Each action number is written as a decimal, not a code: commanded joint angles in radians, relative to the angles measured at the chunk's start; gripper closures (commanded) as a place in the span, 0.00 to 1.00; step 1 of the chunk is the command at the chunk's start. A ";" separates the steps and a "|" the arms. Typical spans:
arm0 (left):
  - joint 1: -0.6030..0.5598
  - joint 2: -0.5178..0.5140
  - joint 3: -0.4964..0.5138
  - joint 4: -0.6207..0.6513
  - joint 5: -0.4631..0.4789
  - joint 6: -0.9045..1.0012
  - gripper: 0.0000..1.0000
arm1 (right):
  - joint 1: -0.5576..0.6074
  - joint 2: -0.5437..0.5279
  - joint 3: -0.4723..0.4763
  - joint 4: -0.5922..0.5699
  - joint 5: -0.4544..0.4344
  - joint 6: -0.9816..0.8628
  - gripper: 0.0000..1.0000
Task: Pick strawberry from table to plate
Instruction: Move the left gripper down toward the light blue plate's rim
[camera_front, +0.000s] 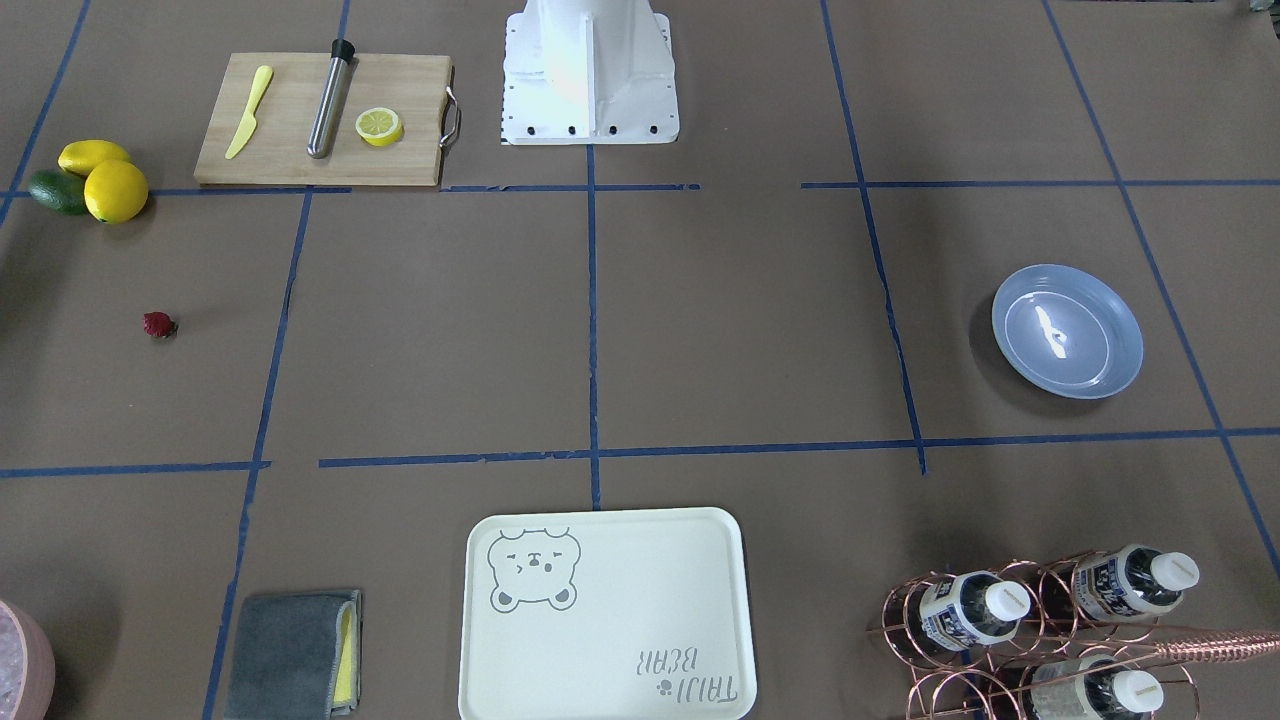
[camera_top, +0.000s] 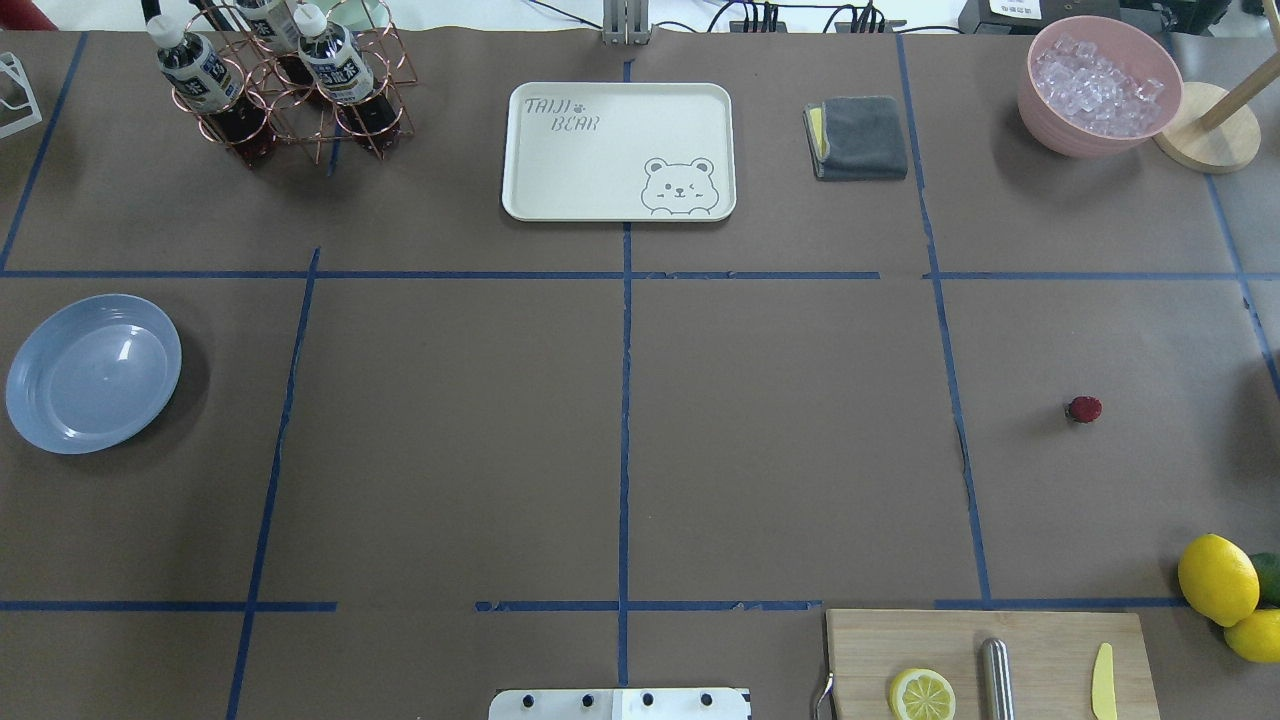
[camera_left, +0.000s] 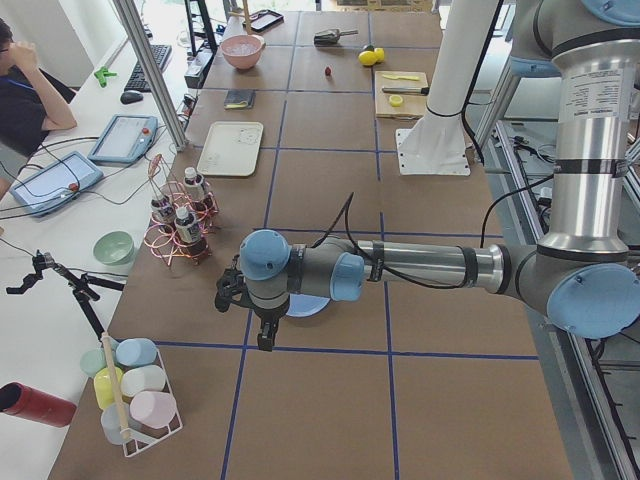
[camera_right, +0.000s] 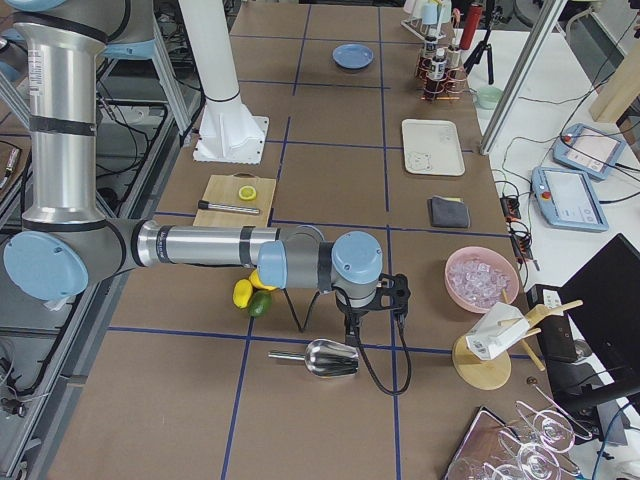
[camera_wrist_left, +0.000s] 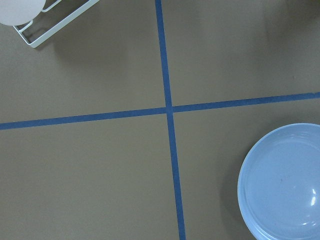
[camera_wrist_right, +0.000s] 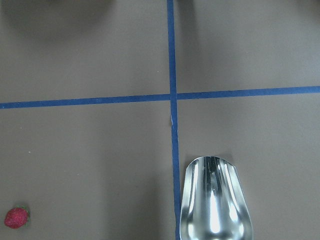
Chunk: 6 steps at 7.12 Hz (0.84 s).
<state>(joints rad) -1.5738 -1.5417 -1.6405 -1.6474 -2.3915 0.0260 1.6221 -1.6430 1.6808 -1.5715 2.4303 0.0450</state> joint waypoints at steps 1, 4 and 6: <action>0.000 -0.002 -0.002 -0.003 0.002 0.002 0.00 | -0.001 0.006 -0.001 0.001 0.001 0.010 0.00; 0.002 0.003 -0.027 -0.093 0.012 0.005 0.00 | -0.008 0.026 -0.001 0.019 0.004 0.018 0.00; 0.008 0.078 -0.013 -0.323 0.009 -0.070 0.00 | -0.008 0.038 -0.025 0.031 0.010 0.029 0.00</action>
<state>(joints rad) -1.5700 -1.5060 -1.6593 -1.8391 -2.3816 0.0109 1.6147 -1.6117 1.6736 -1.5451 2.4376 0.0670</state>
